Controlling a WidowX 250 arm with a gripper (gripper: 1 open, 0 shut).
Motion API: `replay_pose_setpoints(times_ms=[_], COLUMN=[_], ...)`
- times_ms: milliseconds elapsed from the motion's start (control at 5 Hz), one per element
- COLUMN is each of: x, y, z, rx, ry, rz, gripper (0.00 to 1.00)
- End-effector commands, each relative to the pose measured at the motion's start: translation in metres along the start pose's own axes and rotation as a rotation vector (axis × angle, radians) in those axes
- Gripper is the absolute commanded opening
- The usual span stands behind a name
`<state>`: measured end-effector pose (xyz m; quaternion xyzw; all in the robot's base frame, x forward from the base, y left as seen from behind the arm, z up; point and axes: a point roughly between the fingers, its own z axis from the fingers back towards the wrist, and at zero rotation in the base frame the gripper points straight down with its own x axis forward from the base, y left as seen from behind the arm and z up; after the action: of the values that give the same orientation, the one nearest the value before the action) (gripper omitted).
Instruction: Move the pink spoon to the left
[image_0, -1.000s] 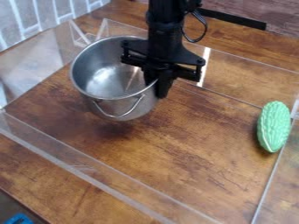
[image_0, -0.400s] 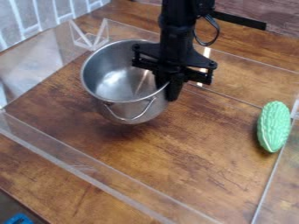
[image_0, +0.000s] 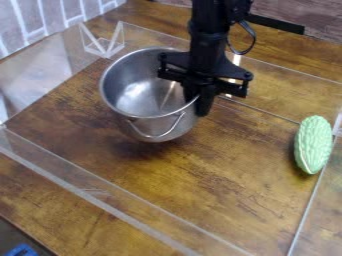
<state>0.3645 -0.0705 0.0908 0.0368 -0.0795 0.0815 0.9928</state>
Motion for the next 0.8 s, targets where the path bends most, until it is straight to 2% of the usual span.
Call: replay_pose_setpoints(times_ms=[0,200,400,600], x=[0.016,0.022,0.038,0.054], y=[0.0,0.009,0.005,-0.021], z=[0.038,0.06,0.041,0.032], rx=[0.017,0.071,0.073,0.053], ry=[-0.078,-0.088,-0.081,-0.084], rz=[-0.023,-0.037,-0.046,-0.077], gripper=[0.0,0.0,0.0,0.0])
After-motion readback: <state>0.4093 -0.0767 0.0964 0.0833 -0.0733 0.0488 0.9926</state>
